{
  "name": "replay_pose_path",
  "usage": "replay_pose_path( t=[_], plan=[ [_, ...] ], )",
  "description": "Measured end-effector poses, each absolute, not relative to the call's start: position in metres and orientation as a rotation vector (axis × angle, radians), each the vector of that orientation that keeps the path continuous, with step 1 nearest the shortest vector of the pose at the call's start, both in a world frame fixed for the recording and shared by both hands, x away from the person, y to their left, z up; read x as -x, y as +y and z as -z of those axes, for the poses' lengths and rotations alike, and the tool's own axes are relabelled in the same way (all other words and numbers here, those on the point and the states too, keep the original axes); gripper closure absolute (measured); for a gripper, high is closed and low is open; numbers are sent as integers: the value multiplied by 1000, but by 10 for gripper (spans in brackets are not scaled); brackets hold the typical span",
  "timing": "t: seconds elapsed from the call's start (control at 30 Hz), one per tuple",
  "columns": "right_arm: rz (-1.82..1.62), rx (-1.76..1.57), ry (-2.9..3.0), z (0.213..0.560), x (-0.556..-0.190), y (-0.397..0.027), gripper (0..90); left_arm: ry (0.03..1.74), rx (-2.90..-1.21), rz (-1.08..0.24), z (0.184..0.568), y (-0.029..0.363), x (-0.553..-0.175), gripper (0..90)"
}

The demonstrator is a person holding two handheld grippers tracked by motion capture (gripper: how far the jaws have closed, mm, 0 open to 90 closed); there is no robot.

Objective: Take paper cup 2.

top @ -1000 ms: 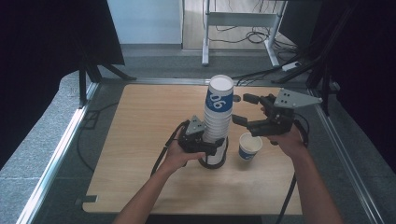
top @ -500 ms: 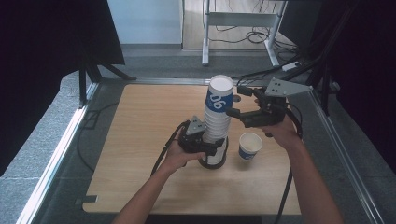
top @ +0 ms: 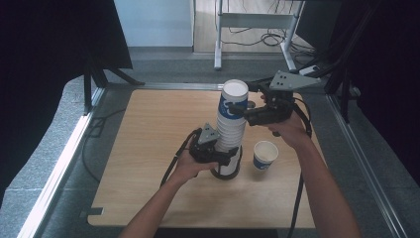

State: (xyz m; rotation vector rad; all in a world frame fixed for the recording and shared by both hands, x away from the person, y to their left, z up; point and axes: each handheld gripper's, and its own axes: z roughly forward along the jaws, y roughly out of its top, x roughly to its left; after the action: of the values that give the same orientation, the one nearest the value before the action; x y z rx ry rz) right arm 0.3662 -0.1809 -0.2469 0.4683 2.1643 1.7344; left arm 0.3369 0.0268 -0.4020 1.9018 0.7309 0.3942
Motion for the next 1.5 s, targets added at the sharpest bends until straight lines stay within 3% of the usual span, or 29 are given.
replay_pose_path(
  t=[0.23,0.47,1.5],
  plan=[
    [-1736,-465,2172,244,-370,-173,176,730,-1902,-396,402,27,-337,130],
    [-1743,-449,2170,246,-370,-169,261,734,-1899,-396,402,27,-337,130],
    [-1866,-387,1911,195,-337,-204,274,727,-1914,-404,402,26,-336,132]
  ],
)
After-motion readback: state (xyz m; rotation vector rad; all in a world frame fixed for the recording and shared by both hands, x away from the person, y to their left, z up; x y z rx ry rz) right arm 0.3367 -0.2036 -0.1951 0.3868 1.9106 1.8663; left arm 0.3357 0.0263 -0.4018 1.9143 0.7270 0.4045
